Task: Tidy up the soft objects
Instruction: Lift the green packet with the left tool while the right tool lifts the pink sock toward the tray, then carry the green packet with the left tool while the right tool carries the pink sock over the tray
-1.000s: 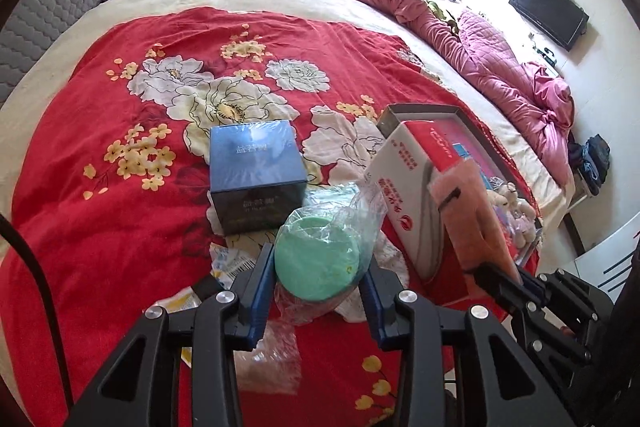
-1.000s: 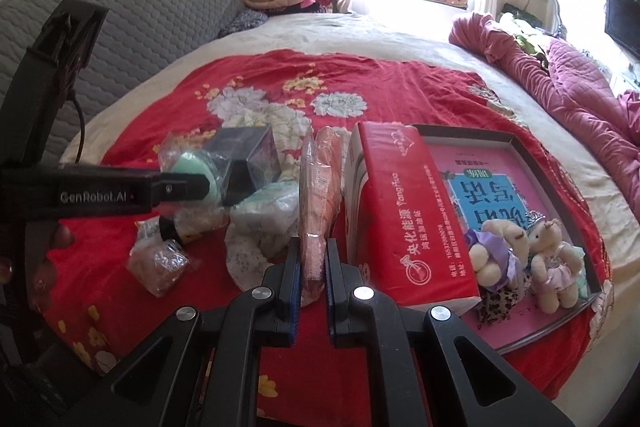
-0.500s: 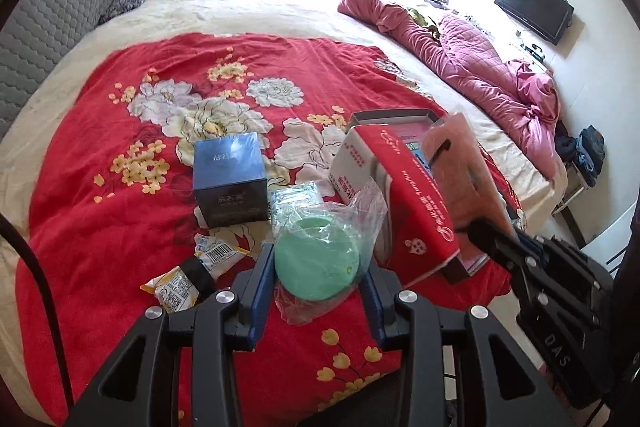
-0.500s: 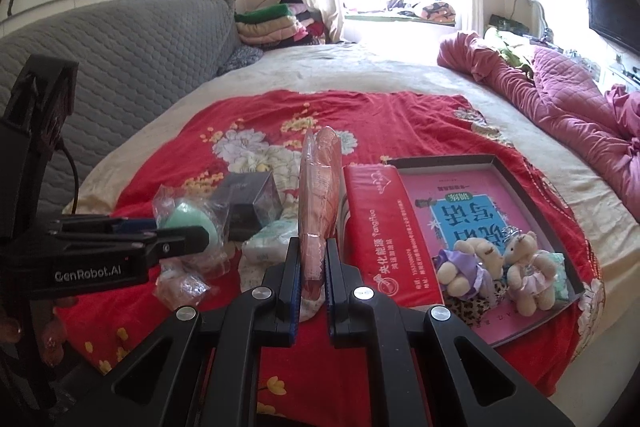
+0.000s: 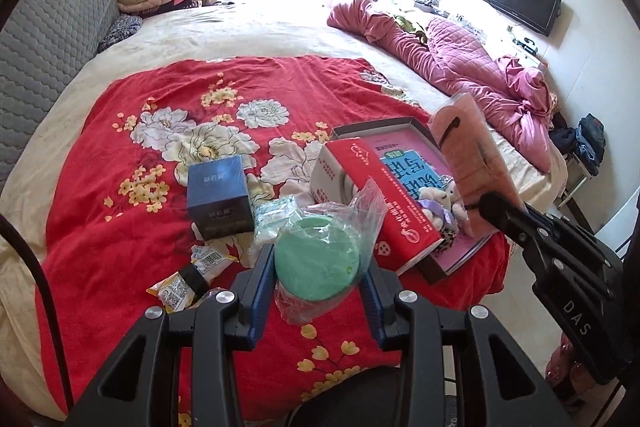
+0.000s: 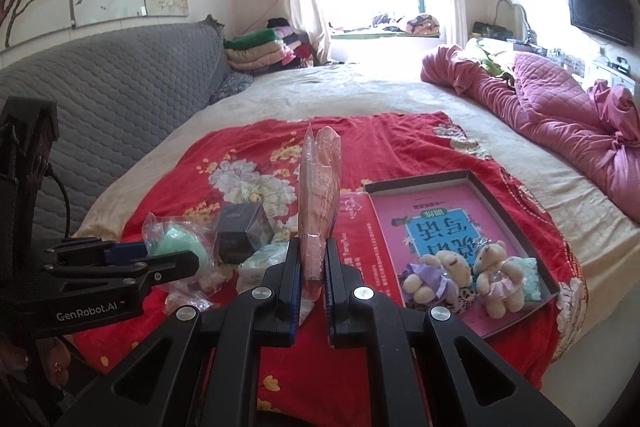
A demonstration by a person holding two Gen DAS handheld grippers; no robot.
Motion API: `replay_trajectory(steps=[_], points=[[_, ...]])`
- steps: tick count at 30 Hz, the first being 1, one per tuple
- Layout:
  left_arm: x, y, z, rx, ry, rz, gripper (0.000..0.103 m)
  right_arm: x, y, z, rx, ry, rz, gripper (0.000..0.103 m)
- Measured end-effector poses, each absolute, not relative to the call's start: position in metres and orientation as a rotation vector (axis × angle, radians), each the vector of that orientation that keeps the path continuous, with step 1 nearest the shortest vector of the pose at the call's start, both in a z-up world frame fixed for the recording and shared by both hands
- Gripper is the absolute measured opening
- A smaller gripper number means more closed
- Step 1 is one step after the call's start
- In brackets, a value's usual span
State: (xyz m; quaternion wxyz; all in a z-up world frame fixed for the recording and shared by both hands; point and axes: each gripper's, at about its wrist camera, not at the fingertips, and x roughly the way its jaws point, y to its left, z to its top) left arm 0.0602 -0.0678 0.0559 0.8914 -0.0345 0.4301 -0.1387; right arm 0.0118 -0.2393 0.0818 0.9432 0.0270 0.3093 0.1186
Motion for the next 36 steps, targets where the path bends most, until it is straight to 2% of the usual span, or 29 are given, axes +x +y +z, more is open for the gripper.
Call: replay_trajectory(steps=[20, 36], points=[[0.053, -0.115, 0.077, -0.008, 0.869, -0.313, 0.04, -0.013, -0.299, 0.111, 0.14, 0.548, 0.147, 0.009], [0.058, -0.173, 0.086, 0.045, 0.857, -0.422, 0.04, -0.025, -0.359, 0.114, 0.221, 0.521, 0.028, 0.009]])
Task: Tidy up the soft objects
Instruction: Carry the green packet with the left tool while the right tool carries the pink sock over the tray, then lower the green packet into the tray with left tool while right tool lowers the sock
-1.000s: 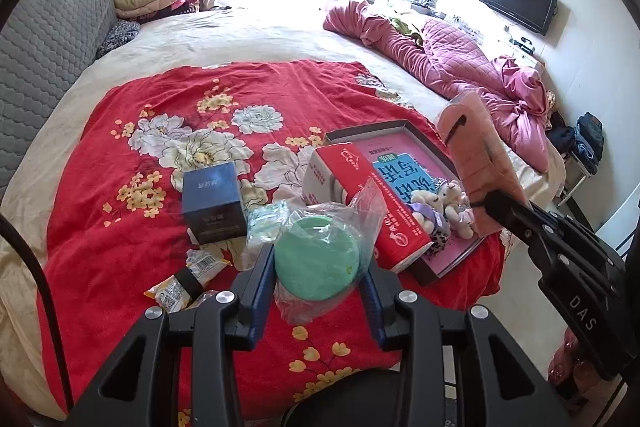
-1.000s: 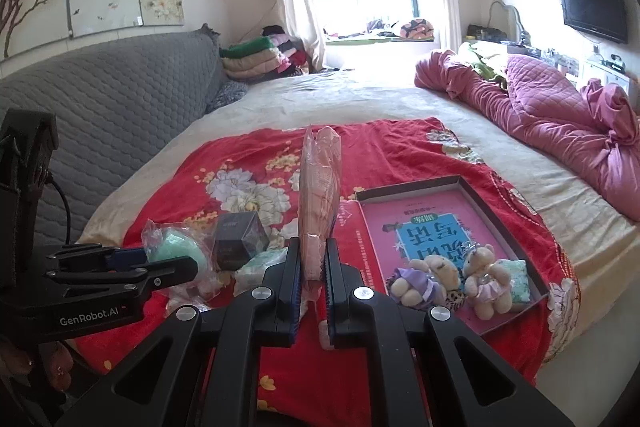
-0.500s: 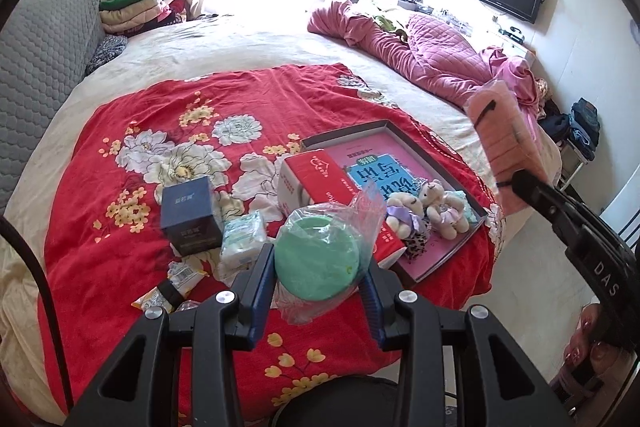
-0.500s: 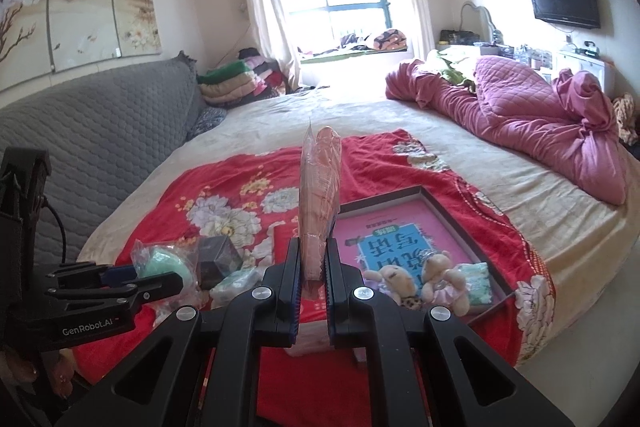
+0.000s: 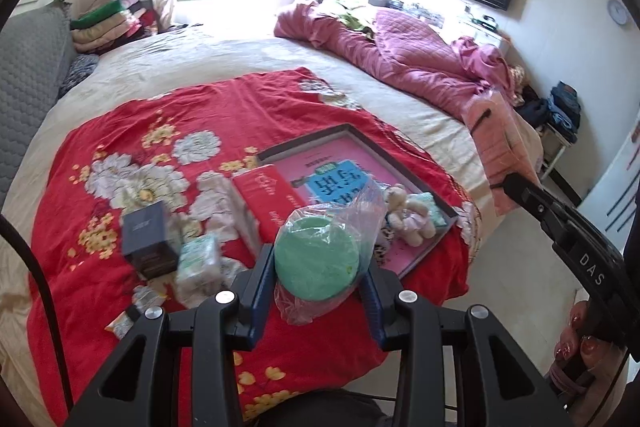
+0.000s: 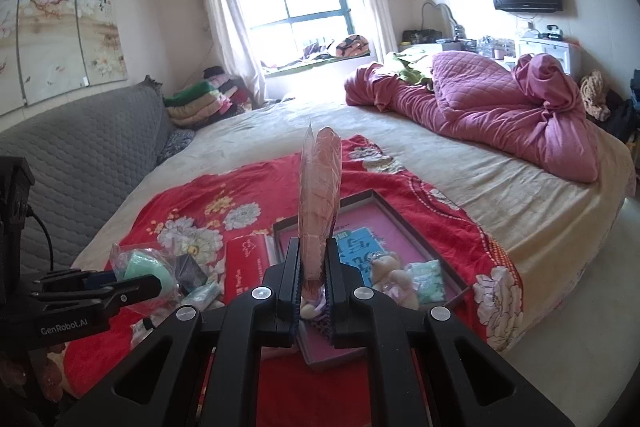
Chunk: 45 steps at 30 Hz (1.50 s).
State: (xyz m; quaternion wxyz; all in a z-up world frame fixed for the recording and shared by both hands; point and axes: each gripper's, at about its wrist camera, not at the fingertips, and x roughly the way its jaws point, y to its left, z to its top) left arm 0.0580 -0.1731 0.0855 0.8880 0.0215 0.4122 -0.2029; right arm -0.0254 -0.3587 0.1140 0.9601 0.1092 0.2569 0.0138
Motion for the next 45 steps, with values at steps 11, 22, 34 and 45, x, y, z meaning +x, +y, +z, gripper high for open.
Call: replay_trajectory(steps=[11, 22, 34, 45], points=[[0.071, -0.234, 0.056, 0.098, 0.919, -0.53, 0.04, -0.029, -0.392, 0.105, 0.258, 0.511, -0.03, 0.009], [0.093, -0.272, 0.017, 0.125, 1.004, -0.582, 0.04, -0.018, -0.413, 0.071, 0.294, 0.562, -0.059, 0.009], [0.109, -0.308, -0.018, 0.215, 1.075, -0.606, 0.04, 0.002, -0.433, 0.03, 0.335, 0.617, -0.052, 0.01], [0.126, -0.325, -0.042, 0.249, 1.122, -0.604, 0.04, 0.016, -0.444, 0.014, 0.363, 0.638, -0.052, 0.01]])
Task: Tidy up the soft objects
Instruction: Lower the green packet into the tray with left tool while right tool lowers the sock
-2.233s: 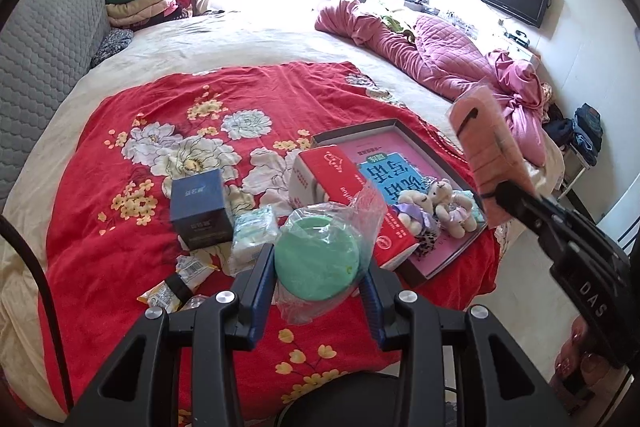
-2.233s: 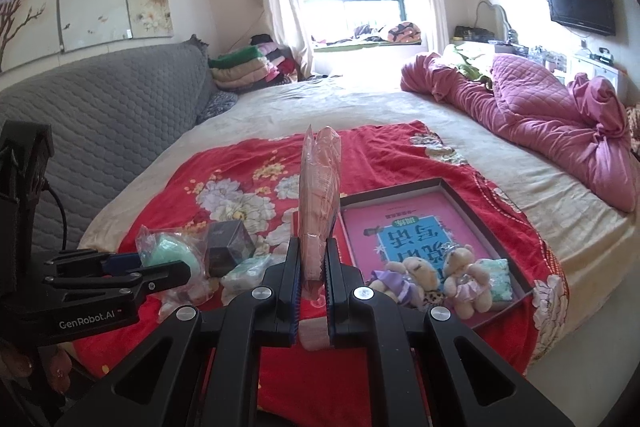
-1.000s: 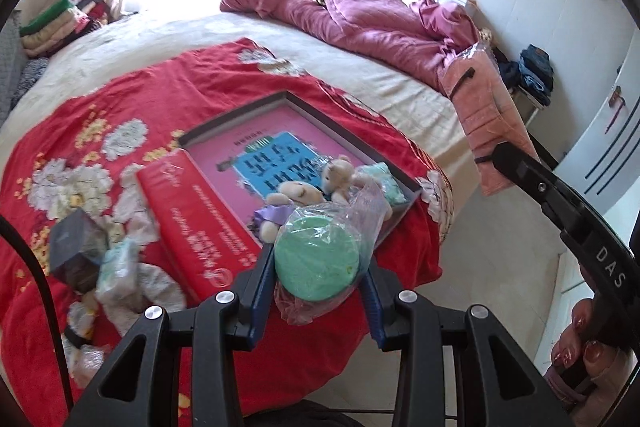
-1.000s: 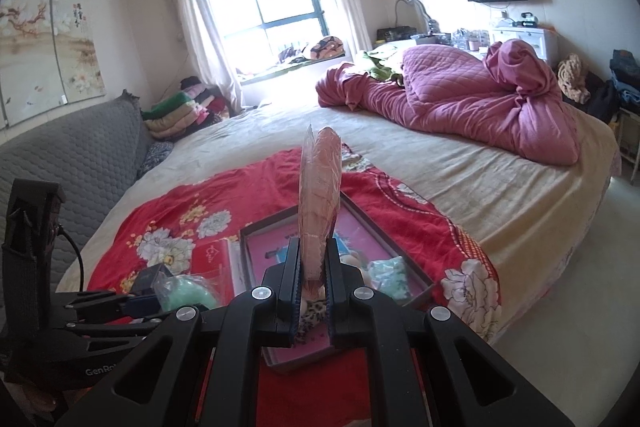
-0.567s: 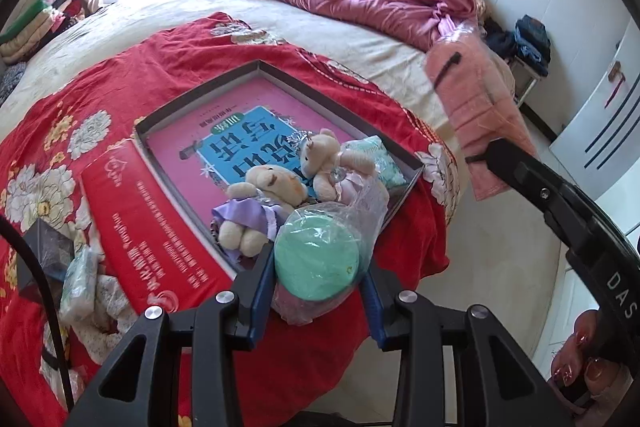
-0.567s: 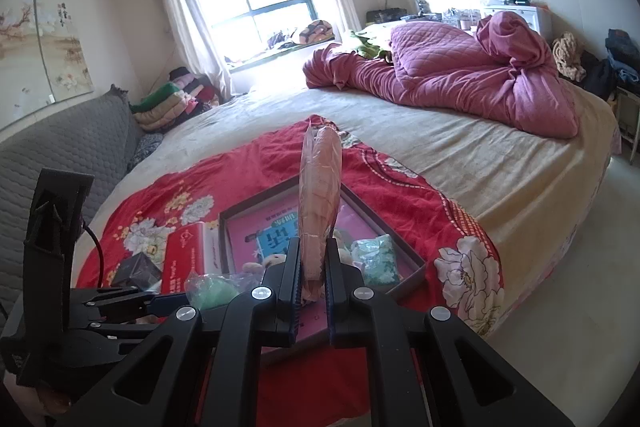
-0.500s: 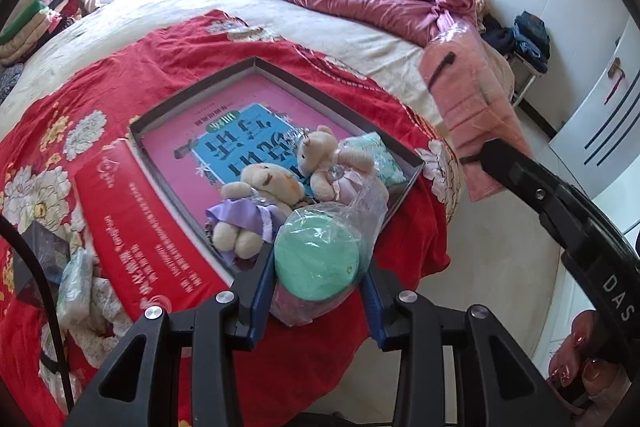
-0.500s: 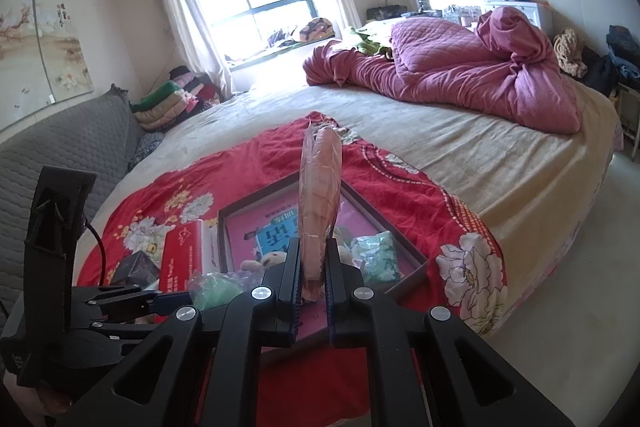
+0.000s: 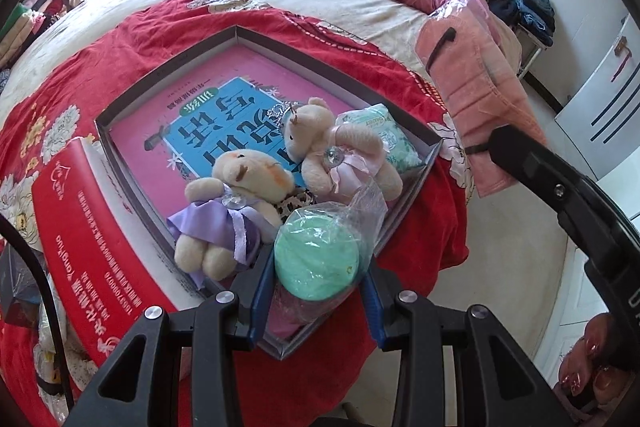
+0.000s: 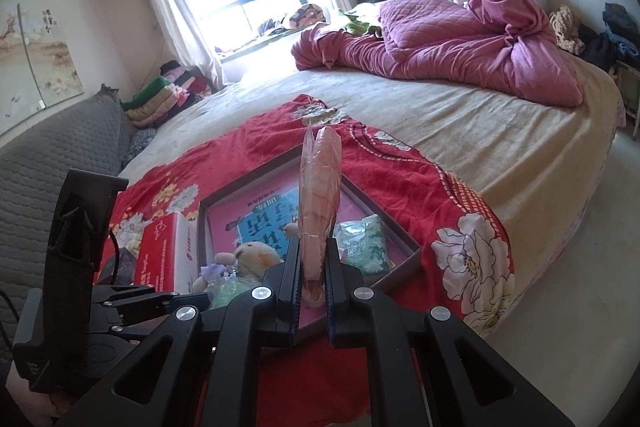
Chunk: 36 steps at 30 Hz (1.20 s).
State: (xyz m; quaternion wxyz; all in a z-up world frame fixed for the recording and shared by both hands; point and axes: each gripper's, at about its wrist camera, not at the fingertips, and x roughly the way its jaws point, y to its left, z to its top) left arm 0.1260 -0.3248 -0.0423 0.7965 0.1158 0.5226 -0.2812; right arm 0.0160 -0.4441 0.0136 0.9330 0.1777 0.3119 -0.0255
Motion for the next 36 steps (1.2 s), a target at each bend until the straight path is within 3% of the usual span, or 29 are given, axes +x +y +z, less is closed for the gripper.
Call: replay_trajectory(steps=[36], points=[[0.152, -0.31, -0.053, 0.258, 1.114, -0.579, 0.04, 0.066, -0.418, -0.039, 0.331, 0.796, 0.111, 0.01]])
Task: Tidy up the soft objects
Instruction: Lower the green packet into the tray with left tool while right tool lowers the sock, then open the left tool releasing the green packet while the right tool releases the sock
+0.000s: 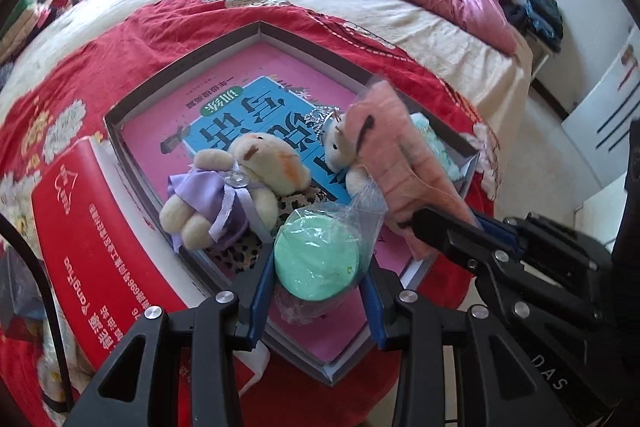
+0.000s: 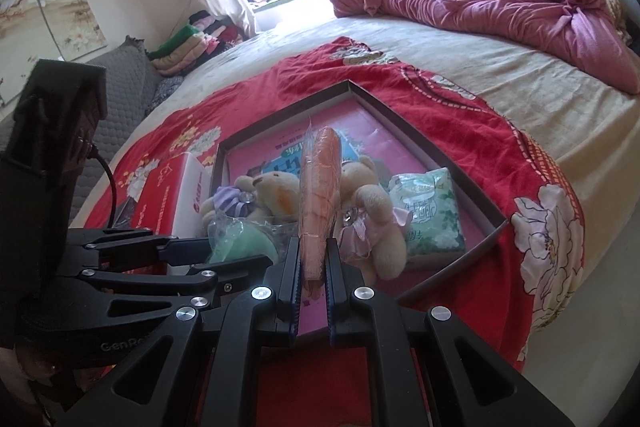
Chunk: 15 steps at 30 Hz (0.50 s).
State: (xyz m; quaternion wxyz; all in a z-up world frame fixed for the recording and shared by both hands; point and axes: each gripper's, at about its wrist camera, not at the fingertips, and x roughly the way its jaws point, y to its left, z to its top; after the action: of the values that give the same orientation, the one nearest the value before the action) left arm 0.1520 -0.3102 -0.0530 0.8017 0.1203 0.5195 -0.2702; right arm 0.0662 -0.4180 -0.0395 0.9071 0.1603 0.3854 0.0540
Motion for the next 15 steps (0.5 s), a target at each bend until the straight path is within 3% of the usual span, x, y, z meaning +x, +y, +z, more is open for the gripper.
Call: replay_trajectory(steps=[15], points=[[0.148, -0.316, -0.056, 0.294, 1.107, -0.612, 0.04, 0.083, -0.427, -0.051, 0.331, 0.826, 0.084, 0.014]])
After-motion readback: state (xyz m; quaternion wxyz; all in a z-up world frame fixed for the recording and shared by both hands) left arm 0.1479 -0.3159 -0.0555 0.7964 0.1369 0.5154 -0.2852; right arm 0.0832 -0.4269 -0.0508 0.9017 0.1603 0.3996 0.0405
